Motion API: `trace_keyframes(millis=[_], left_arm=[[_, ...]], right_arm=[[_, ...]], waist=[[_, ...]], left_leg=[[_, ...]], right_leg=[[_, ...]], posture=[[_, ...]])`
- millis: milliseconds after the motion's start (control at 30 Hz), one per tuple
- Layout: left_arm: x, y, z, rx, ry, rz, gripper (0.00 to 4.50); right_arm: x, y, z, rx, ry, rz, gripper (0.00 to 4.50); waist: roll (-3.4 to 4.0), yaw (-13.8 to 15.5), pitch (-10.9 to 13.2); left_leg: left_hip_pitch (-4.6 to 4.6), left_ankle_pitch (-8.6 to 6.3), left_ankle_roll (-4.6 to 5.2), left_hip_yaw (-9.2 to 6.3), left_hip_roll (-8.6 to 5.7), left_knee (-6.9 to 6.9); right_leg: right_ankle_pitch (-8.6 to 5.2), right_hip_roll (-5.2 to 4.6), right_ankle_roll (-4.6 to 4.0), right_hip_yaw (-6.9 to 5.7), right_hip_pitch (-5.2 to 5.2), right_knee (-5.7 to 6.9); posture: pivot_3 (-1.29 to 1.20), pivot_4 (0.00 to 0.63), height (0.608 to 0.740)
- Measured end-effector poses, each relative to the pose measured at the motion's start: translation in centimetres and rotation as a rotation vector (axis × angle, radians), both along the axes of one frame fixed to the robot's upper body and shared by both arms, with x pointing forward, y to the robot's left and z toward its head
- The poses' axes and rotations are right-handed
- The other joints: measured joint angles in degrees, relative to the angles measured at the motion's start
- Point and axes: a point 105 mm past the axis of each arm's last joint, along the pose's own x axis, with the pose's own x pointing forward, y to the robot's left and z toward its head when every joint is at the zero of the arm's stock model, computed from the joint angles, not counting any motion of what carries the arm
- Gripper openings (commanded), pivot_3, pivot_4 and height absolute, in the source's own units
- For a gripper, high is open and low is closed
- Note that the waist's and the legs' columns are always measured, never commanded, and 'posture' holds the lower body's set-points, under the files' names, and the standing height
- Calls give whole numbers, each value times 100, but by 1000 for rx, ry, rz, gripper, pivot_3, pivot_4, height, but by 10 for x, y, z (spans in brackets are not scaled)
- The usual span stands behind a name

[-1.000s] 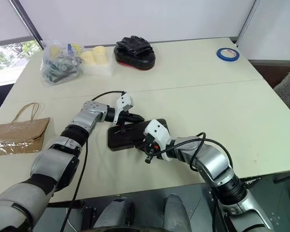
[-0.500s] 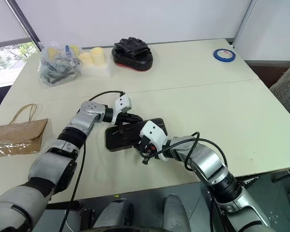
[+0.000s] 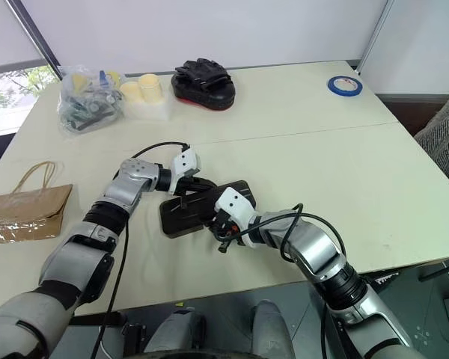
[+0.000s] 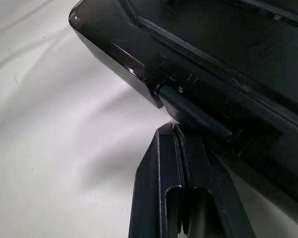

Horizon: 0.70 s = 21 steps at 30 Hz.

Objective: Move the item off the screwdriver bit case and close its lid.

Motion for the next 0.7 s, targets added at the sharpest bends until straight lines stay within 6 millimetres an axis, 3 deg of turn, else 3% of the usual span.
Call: trace_keyframes(millis=[267,433,567,700], left_arm=[[1,6,8,-89,48,57,0],[1,44,59,-188,-19,156,0],[-18,61,78,-207,-37,165,0],[-47,86,86,-182,-7,195,0]], right_arm=[[-1,-37,21,-78,-60,-38,25],[-19,-68,45,-136,-104,3,25],[-25,-83,74,-159,-165,32,25],[-20,-102,118,-176,-282,7,25]], waist=[[1,96,9],[1,72,26],[4,98,29],[6,100,41]], left_leg=[[-23,2,-4,1,-5,-1],[-17,-1,2,2,0,-6],[-19,-5,9,3,1,-6],[-19,-7,12,5,7,-8]], right_leg=[[0,-5,0,0,-15,-13],[0,-4,0,3,-17,-13],[0,-4,0,4,-12,-24],[0,-2,0,4,-11,-33]], posture=[[0,150,740],[0,150,740],[0,150,740],[0,150,740]])
